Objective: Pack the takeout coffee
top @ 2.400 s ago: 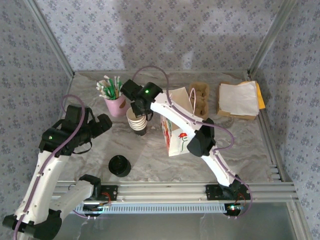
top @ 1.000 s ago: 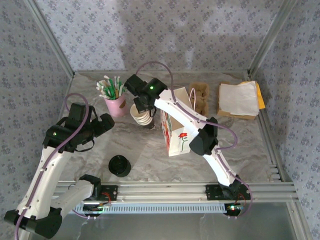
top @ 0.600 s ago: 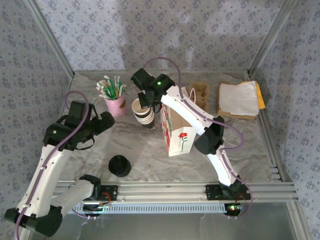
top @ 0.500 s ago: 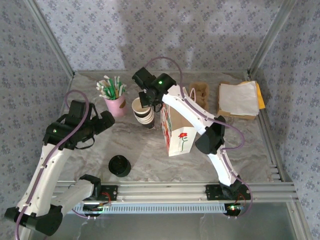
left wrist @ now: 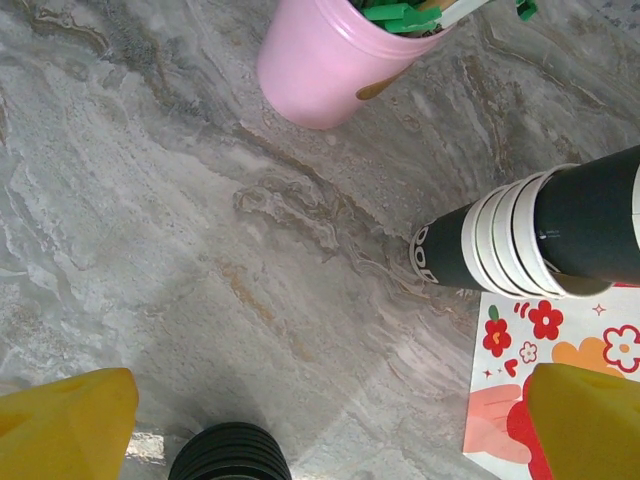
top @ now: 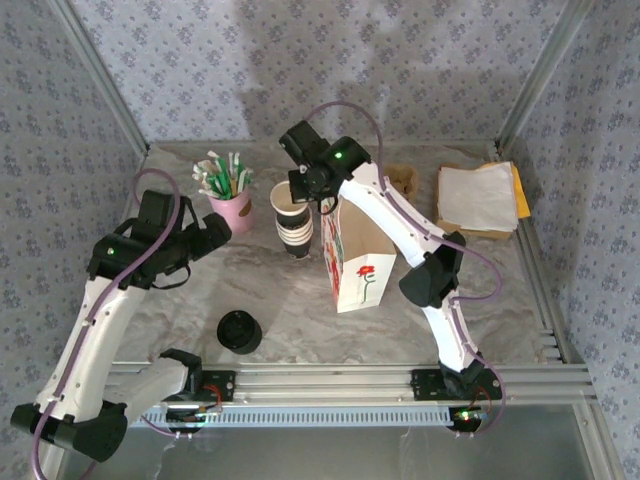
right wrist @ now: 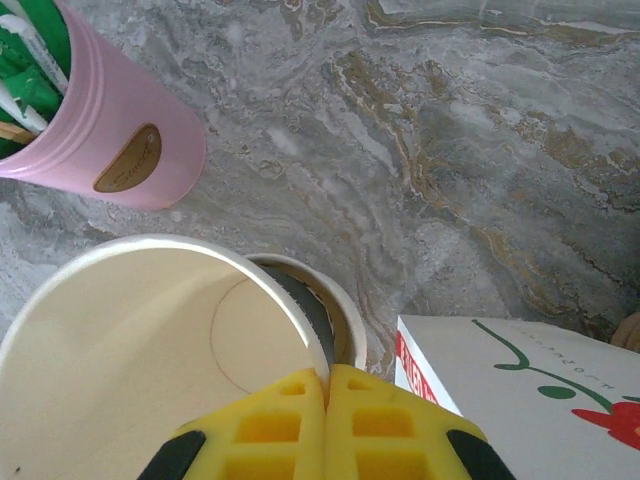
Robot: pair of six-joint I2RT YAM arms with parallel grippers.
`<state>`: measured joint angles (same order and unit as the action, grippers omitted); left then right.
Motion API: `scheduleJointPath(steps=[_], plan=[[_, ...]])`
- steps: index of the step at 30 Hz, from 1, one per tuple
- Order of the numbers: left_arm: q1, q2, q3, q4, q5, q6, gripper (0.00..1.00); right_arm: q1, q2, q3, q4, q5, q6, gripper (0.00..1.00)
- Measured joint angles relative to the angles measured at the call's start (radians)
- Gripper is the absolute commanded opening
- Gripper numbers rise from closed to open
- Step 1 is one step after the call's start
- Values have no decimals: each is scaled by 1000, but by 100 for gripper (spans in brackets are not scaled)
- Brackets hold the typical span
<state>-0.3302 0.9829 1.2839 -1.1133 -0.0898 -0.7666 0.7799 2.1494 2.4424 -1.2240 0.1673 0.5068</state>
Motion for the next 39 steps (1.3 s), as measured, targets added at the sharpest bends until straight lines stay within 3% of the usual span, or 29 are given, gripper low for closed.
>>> scheduleJointPath(steps=[14, 21, 26, 30, 34, 39], plan=[[0, 25, 123, -51, -19, 33, 100, 5, -112, 72, -4, 23, -64, 2], [0, 30, 257, -207, -128, 25, 100, 126, -212, 48, -18, 28, -115, 2], [0, 7, 294, -322, -214, 21, 100, 284, -327, -163, -32, 29, -150, 2], [0, -22, 287, -371, -233, 13, 100, 370, -436, -451, 5, 22, -154, 2], [0, -61, 211, -348, -187, 5, 100, 391, -534, -780, 142, -47, -153, 3], [0, -59, 127, -320, -100, -21, 100, 389, -547, -1010, 287, -109, -153, 3]])
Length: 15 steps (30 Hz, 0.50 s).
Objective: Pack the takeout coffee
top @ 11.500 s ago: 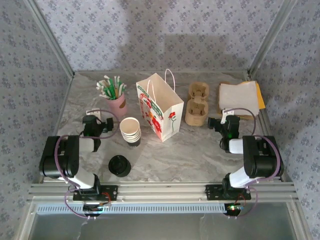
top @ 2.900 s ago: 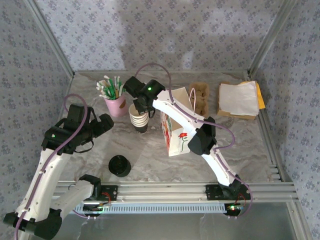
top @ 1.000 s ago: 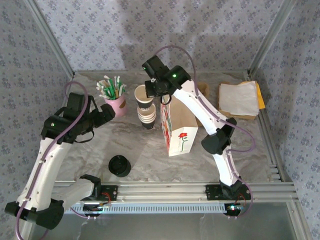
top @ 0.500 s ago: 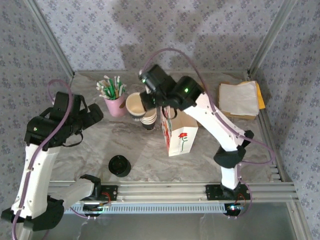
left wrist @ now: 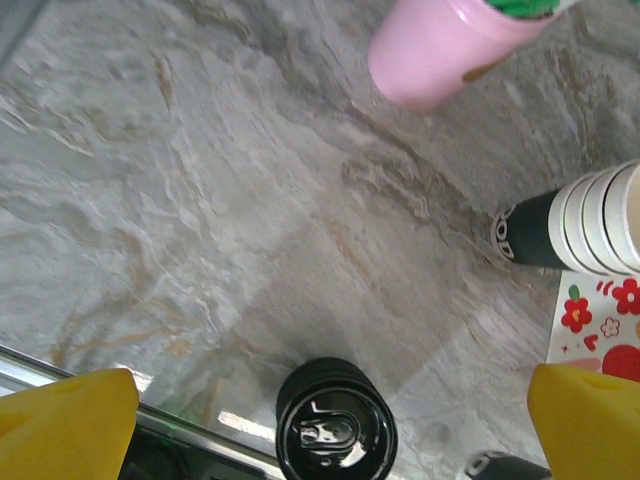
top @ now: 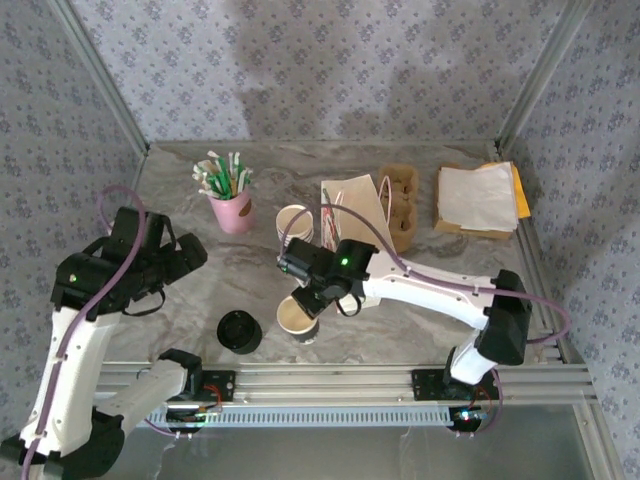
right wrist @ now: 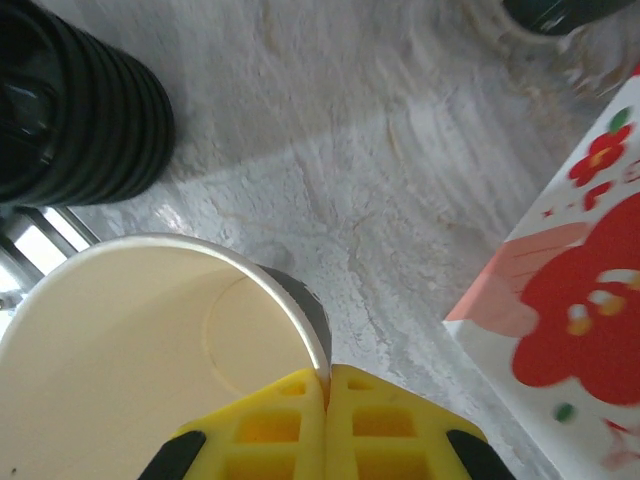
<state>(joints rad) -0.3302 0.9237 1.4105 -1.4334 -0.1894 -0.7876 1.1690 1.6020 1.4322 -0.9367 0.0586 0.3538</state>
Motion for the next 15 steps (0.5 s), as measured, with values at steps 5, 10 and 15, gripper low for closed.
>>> scheduleJointPath(steps=[5, 10, 15], plan=[[0, 33, -56, 13, 54, -15, 100, -13, 27, -27, 76, -3, -1, 3], [0, 61, -107, 11, 97, -14, 99, -34, 64, -27, 122, -3, -5, 10], [0, 109, -147, -15, 134, 3, 98, -43, 91, -27, 142, -2, -14, 19]])
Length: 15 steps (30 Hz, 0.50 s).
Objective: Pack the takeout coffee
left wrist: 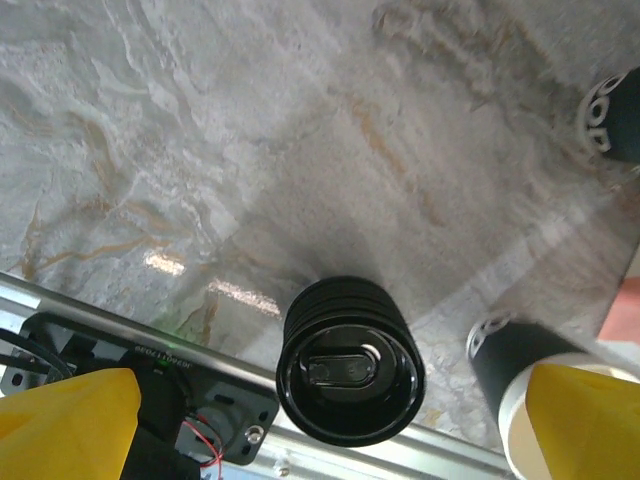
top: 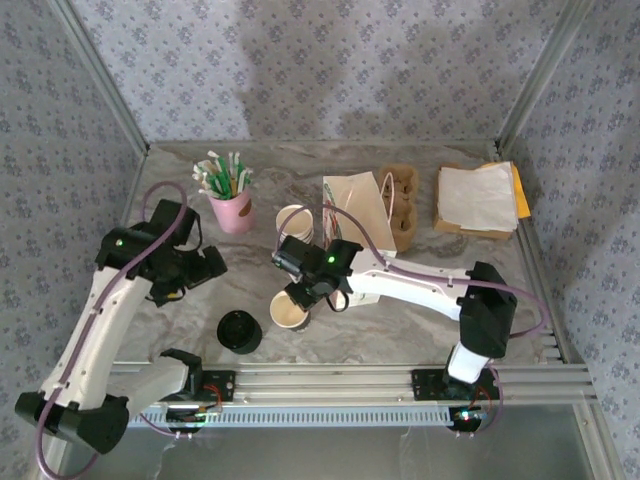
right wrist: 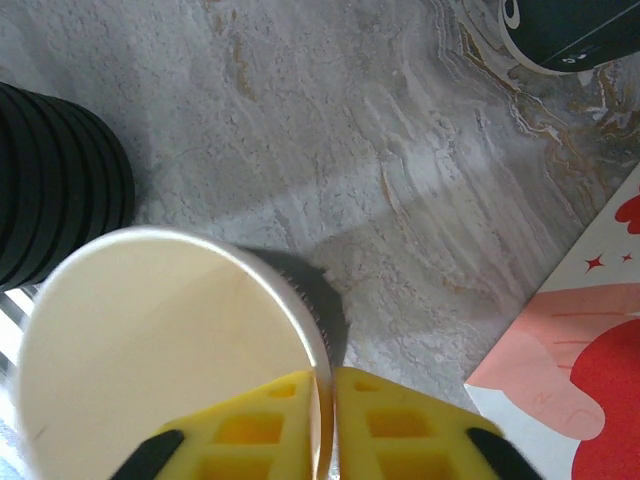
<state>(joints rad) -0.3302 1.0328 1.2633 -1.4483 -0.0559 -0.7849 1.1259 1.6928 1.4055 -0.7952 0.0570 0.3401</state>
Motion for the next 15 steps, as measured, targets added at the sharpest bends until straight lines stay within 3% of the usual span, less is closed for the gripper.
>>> scheduleJointPath(steps=[7, 15], plan=[[0, 24, -42, -23, 49, 33, 90, 0, 5, 0, 10, 21, -6, 27], [-33, 40, -72, -38, 94, 85, 77, 8, -48, 95, -48, 59, -16, 46]])
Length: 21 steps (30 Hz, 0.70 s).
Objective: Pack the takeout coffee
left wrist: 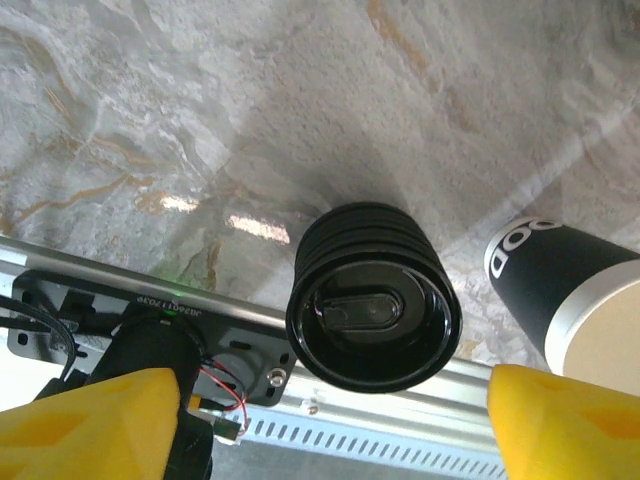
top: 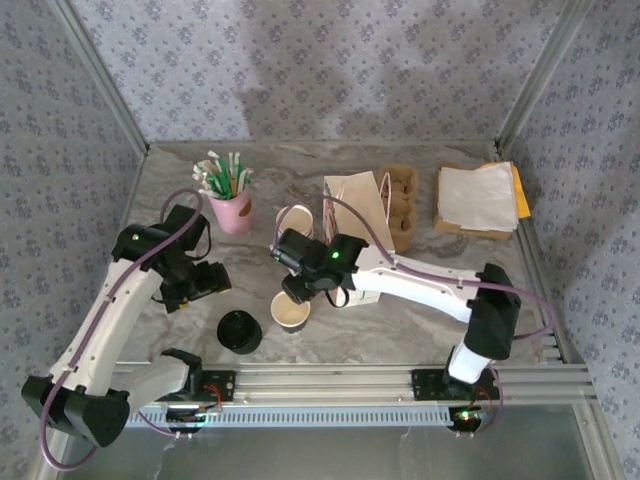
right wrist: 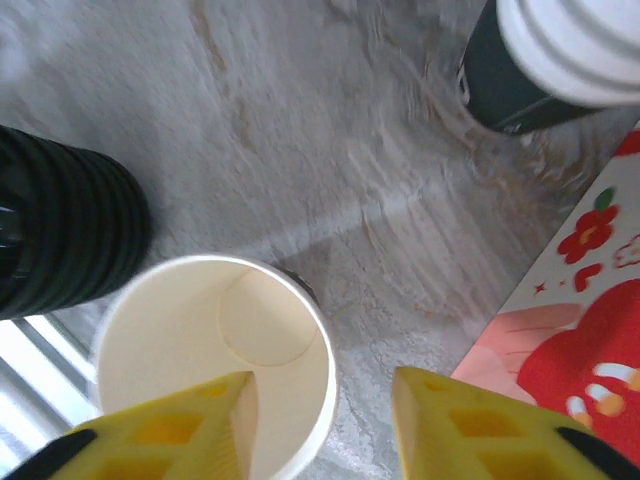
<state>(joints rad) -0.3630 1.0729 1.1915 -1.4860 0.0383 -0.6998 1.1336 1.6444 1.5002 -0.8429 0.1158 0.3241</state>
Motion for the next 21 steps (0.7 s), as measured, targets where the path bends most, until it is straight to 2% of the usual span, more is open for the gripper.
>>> scheduleJointPath(steps=[5, 10, 17, 21], plan=[[-105, 60, -26, -14, -1, 19, 74, -3, -124, 82, -19, -28, 9, 51], [-196, 89, -124, -14, 8, 18, 71, -20, -195, 124, -14, -79, 37, 52], [-213, 93, -270, 14, 37, -12, 61, -28, -163, 130, -9, -117, 69, 53], [-213, 118, -299, 53, 54, -27, 57, -28, -137, 130, -9, -128, 80, 53]])
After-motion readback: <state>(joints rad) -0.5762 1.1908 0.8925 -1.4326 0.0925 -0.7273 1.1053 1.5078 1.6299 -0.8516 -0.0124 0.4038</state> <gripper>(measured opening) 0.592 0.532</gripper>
